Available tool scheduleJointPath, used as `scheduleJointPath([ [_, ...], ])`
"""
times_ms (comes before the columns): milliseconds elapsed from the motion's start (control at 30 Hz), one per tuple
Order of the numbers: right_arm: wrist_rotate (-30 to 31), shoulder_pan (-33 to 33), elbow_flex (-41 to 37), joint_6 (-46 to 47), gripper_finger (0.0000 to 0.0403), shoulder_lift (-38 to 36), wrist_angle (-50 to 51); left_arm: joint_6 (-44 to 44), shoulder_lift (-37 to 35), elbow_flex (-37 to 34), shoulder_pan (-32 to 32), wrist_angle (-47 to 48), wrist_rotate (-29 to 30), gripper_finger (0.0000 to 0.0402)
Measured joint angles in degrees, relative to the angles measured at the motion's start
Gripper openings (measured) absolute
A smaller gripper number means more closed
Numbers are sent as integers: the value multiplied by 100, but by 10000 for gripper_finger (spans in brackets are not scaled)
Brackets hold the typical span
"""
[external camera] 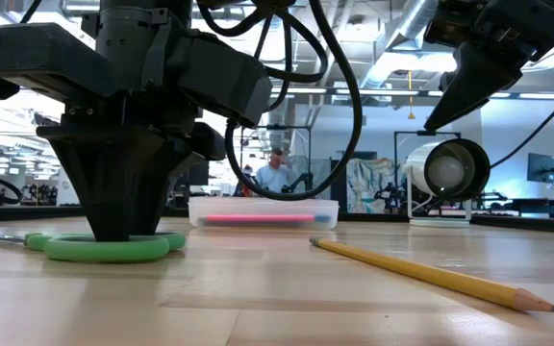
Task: Pick & place school supplies into a supply box
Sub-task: Put the green scissors into the supply box
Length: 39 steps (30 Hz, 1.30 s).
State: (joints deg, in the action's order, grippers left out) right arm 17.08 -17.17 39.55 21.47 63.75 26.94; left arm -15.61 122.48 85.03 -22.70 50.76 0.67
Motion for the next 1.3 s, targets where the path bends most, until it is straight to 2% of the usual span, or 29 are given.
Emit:
scheduleJointPath([
  [567, 0, 0, 0, -44, 118, 0, -2, -54, 61, 414, 11, 394, 68, 98],
  [967, 0, 0, 0, -48, 118, 0, -4, -158, 87, 651, 55, 484, 627, 97],
  [1300, 0, 0, 0, -90, 118, 0, -4, -151, 81, 702, 116, 518, 519, 90],
])
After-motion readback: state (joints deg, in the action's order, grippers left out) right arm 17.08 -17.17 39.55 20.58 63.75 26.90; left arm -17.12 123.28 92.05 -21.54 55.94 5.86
